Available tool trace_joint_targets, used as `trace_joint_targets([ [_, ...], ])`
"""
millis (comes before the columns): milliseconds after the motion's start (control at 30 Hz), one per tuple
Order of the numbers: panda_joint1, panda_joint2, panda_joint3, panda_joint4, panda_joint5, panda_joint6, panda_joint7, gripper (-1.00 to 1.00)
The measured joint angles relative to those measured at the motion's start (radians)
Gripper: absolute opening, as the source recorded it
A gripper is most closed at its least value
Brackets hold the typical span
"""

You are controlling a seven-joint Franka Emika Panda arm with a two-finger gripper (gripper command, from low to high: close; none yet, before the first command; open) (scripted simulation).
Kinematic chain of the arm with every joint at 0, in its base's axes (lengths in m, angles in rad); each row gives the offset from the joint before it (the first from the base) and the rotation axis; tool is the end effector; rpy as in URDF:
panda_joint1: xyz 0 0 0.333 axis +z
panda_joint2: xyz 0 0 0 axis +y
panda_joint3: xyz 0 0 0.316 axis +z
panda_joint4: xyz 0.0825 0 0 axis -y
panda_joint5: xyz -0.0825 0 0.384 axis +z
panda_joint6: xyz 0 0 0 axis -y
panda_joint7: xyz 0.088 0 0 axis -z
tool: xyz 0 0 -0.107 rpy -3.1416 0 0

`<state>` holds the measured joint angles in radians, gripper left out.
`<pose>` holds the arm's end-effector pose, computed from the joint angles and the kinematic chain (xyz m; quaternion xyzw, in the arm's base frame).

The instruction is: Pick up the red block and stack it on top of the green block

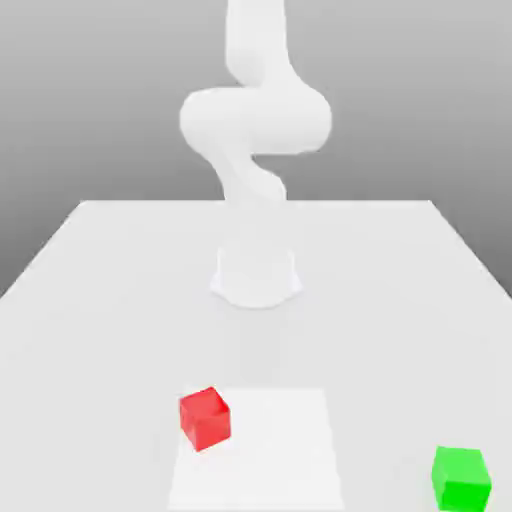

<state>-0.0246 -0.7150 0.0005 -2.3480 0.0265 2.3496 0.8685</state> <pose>0.3800 -0.0087 0.6613 -0.8424 0.4091 -0.3150 0.1546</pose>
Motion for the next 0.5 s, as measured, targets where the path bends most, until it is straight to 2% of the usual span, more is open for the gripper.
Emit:
trace_joint_targets([
  [300, -0.098, 0.341, 0.035, -0.185, 0.070, 0.194, 0.298, 0.00],
  [500, -0.154, 0.558, 0.056, -0.305, 0.053, 0.321, 0.534, 0.00],
])
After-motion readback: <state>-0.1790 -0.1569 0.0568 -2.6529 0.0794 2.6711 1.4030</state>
